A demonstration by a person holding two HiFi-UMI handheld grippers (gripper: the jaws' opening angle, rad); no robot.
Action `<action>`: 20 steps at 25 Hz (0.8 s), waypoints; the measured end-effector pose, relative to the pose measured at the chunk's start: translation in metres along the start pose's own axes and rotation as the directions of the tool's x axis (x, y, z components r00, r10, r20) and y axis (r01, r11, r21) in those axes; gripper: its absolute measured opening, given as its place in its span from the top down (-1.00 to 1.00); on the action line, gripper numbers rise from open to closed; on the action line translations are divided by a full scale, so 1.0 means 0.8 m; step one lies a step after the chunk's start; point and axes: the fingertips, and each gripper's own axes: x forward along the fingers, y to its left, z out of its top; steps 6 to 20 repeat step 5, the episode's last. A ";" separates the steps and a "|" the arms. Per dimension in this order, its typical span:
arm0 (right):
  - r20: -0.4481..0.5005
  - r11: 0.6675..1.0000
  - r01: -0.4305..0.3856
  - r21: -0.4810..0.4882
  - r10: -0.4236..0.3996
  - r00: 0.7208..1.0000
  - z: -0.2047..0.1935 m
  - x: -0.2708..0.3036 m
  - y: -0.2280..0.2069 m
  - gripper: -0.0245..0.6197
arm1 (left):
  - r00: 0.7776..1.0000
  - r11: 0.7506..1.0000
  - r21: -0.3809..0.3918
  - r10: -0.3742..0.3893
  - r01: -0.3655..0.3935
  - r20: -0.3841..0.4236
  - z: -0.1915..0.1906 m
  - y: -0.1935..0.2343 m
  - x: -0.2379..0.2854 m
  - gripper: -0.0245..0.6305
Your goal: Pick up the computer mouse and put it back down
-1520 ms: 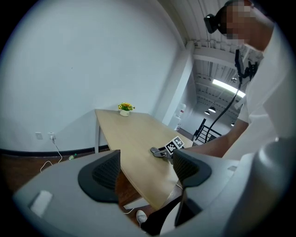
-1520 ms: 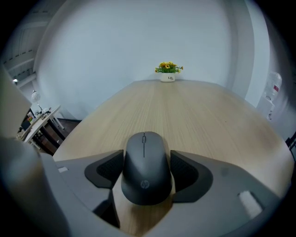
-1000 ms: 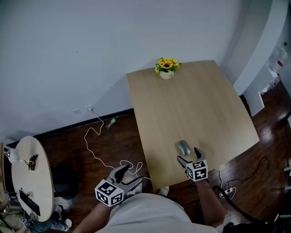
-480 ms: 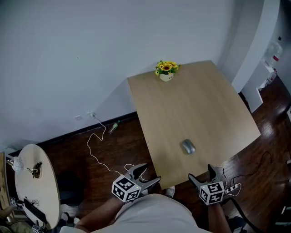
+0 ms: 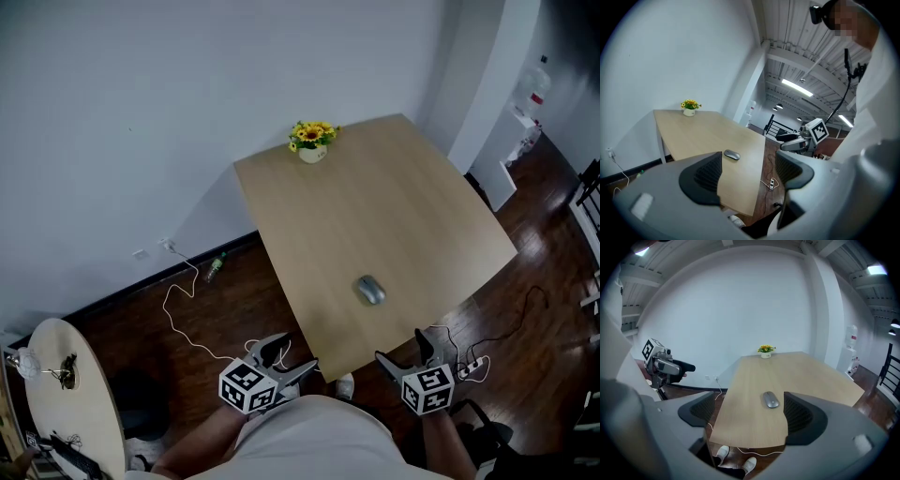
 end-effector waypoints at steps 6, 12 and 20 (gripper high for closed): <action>0.006 1.000 0.010 0.008 -0.010 1.000 0.001 -0.004 -0.003 -0.52 | 1.000 1.000 0.004 -0.015 0.015 -0.004 0.000 -0.001 0.005 -0.10; 0.006 1.000 0.010 0.008 -0.010 1.000 0.001 -0.004 -0.003 -0.52 | 1.000 1.000 0.004 -0.015 0.015 -0.004 0.000 -0.001 0.005 -0.10; 0.006 1.000 0.010 0.008 -0.010 1.000 0.001 -0.004 -0.003 -0.52 | 1.000 1.000 0.004 -0.015 0.015 -0.004 0.000 -0.001 0.005 -0.10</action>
